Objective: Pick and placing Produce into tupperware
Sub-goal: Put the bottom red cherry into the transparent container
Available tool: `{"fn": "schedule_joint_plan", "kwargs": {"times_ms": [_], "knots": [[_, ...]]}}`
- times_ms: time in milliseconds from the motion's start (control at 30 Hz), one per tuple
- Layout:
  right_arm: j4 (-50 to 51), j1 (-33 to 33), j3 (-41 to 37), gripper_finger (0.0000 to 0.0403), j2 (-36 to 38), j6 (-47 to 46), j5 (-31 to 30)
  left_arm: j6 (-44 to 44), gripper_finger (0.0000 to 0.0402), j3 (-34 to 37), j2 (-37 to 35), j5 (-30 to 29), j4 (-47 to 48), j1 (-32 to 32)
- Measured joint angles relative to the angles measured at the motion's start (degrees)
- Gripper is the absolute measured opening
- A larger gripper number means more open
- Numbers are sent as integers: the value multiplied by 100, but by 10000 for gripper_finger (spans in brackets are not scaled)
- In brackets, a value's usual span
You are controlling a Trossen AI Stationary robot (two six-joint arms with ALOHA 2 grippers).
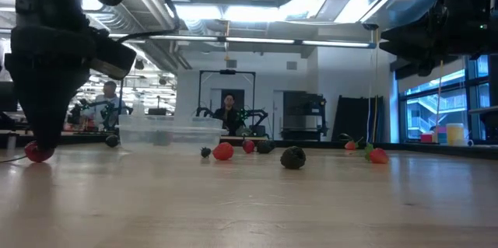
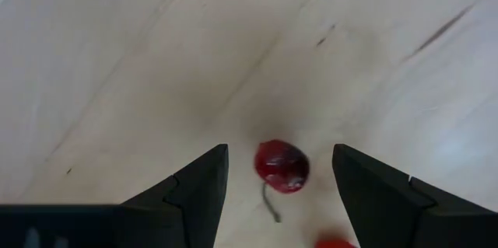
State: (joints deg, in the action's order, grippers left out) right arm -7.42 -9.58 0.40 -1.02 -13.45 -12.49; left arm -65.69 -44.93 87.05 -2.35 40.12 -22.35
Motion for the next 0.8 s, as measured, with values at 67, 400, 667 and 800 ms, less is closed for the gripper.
{"fn": "schedule_joint_plan", "kwargs": {"times_ms": [67,400,667,800], "knots": [[0,0,0,149,0,0,0,-35,223,54,0,2,2,0],[0,0,0,149,0,0,0,-136,223,133,26,11,-40,4],[-1,0,0,149,0,11,-1,-125,223,133,26,57,-37,4],[0,0,0,149,0,26,0,10,223,131,26,57,-35,4]]}}
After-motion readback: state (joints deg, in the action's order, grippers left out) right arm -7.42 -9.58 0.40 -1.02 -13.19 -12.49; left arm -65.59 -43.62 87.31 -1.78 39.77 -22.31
